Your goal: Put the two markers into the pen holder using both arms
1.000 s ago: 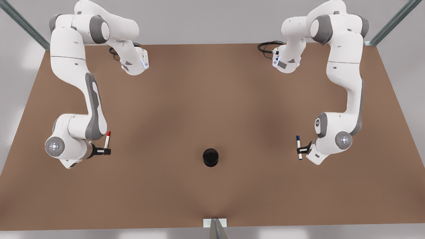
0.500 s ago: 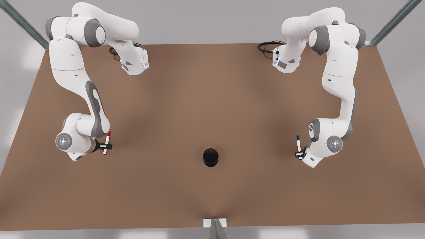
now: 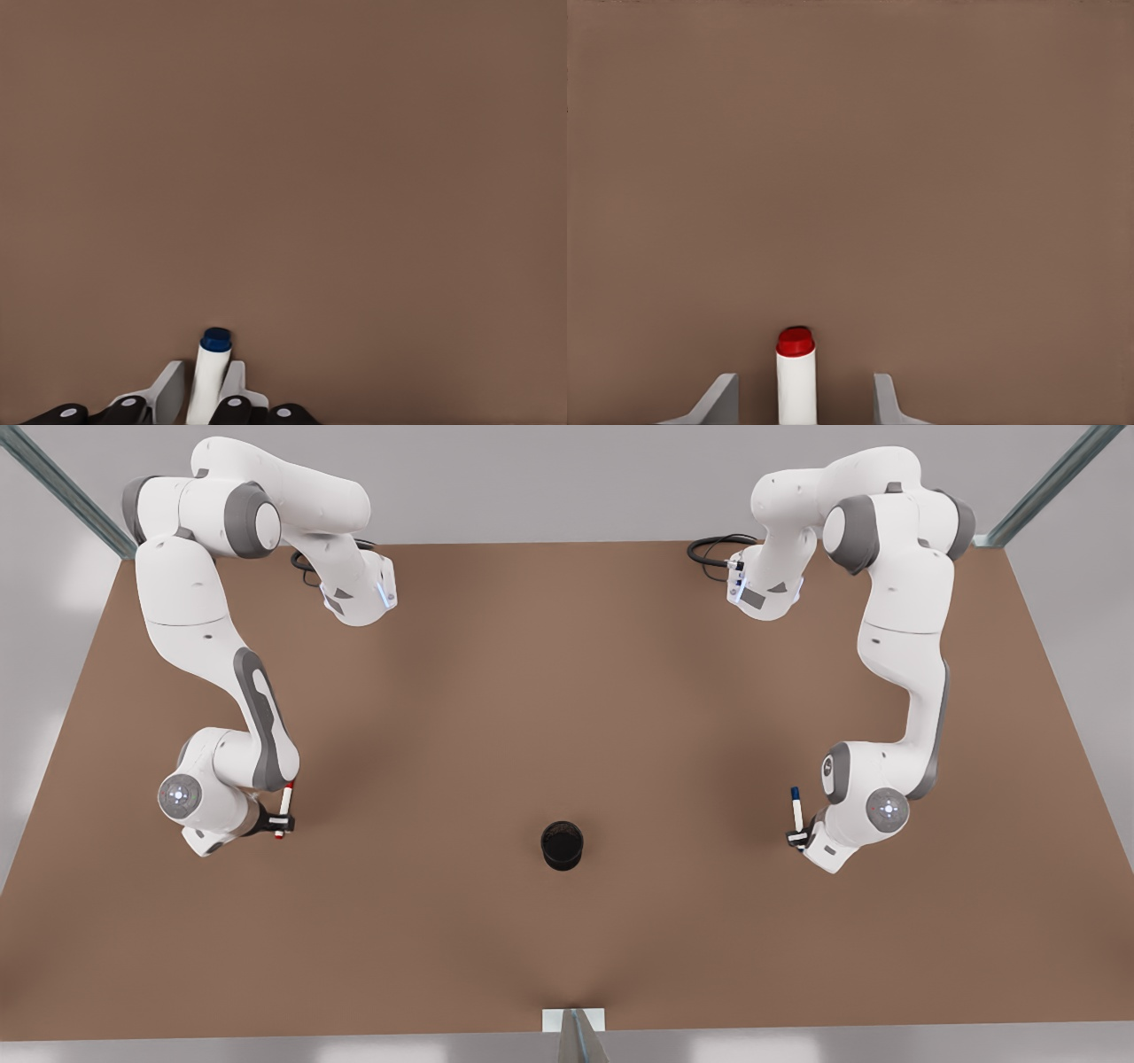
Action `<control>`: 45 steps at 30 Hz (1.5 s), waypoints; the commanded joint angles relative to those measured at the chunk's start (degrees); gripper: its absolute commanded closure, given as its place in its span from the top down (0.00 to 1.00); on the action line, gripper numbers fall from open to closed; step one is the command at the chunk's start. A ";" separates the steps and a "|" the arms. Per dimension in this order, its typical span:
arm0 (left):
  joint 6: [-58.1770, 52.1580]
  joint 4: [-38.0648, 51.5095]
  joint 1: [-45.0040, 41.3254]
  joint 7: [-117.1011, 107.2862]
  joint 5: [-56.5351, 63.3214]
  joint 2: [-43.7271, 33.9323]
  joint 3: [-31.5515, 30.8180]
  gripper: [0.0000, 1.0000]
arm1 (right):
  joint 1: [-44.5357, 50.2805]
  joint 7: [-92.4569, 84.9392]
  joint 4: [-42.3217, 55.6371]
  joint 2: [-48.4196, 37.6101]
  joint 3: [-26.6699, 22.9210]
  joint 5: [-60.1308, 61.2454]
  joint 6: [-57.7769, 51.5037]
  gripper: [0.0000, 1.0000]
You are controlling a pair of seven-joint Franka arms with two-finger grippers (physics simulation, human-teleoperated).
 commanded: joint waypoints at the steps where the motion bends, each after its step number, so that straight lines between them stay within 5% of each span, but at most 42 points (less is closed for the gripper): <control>1: 0.06 0.03 -0.08 -0.98 0.11 -0.04 0.00 0.41 | -0.11 -2.47 -0.04 -0.05 0.00 0.01 1.17 0.66; 12: 0.06 0.03 -0.17 -1.07 0.11 0.32 0.00 0.37 | 0.07 -2.73 -2.59 -0.67 0.08 0.10 4.07 0.55; 25: -0.03 0.46 -0.43 -1.24 0.11 0.23 -0.09 0.21 | 0.24 -2.65 -4.26 -1.02 0.08 0.10 6.45 0.43; 30: -3.72 2.05 -0.87 3.15 -0.06 -6.80 -1.40 0.21 | 0.24 -2.65 -4.88 -1.11 0.08 0.01 7.41 0.40; 34: -22.44 18.22 -1.57 3.07 -3.31 -8.65 -10.99 0.21 | 0.42 -2.65 -4.88 -1.37 0.08 0.10 7.24 0.26; 37: -22.62 26.91 -3.42 3.42 -5.86 -4.52 -17.57 0.21 | 0.60 -2.56 -3.65 -1.37 0.17 0.01 6.01 0.22; 40: -8.30 27.62 -8.34 14.13 -7.35 -2.76 -21.62 0.21 | 0.60 -2.56 3.47 -2.16 0.87 0.01 -5.76 0.21; 45: 34.86 29.20 -19.15 40.59 -8.50 7.69 -22.15 0.21 | 0.60 -1.41 24.03 -4.27 9.92 -2.36 -30.21 0.21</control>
